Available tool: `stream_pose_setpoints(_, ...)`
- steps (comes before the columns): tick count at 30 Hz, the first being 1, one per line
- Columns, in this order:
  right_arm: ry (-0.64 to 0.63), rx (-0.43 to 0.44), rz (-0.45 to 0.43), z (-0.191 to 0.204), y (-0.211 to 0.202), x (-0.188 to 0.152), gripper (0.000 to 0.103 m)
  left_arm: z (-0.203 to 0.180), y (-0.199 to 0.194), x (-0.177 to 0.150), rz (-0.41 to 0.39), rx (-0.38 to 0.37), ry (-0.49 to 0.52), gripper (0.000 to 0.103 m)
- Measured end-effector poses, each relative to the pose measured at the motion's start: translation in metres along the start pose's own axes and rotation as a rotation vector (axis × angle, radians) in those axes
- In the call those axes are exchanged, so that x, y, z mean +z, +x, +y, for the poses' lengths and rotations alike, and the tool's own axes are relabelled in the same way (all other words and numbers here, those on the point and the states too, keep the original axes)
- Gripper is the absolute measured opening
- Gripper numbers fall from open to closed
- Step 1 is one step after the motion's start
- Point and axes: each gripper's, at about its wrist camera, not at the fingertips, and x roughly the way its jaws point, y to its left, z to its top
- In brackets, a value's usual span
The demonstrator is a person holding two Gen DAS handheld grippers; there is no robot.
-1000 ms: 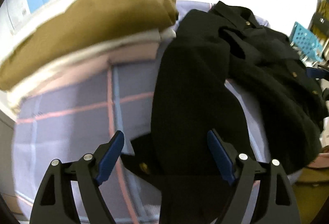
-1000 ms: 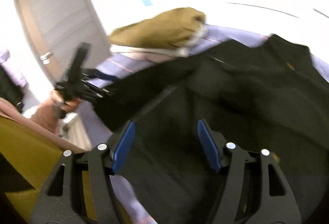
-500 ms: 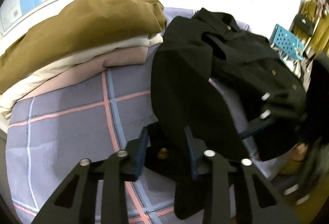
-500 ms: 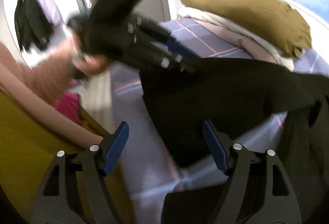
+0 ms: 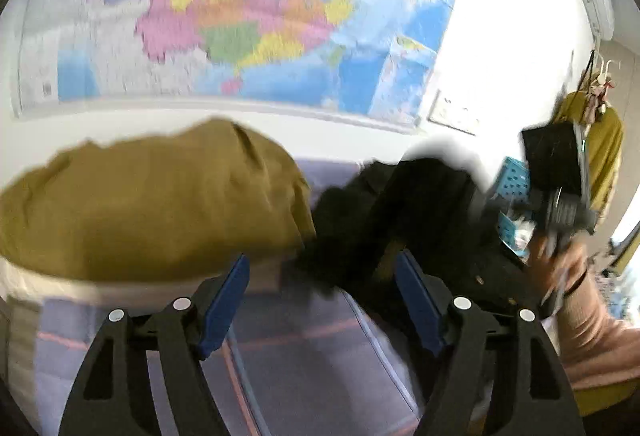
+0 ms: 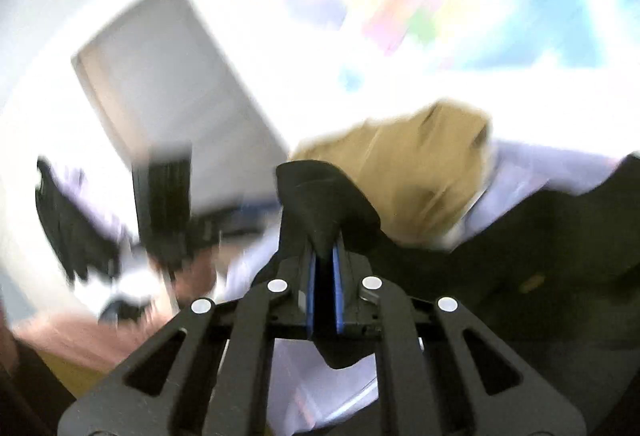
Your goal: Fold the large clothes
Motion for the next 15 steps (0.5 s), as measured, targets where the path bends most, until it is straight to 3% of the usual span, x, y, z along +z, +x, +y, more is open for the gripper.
stream_pose_setpoints(3,0.124,-0.086,-0.161,-0.043,-0.061,0.019,0.007,-0.014,0.03,0.004,0.039,0.003,0.03,0.073)
stream_pose_setpoints(5,0.192,-0.142,-0.209,-0.07,-0.092,0.012,0.007,-0.027,0.056,0.0,0.086,0.003,0.062,0.073)
stream_pose_setpoints(8,0.276,-0.251,-0.185,-0.113,-0.122,-0.023,0.008,-0.053,0.108,-0.012,0.172,0.014,0.126,0.072)
stream_pose_setpoints(12,0.403,-0.406,-0.033,-0.158,-0.127,-0.086,0.015,-0.086,0.169,-0.022,0.269,0.0,0.216,0.072)
stream_pose_setpoints(13,0.422,-0.439,-0.003,-0.166,-0.128,-0.095,0.021,-0.096,0.184,-0.024,0.275,0.012,0.253,0.072)
stream_pose_setpoints(15,0.448,-0.557,0.009,-0.171,-0.138,-0.112,0.057,-0.106,0.204,-0.025,0.289,0.044,0.296,0.072)
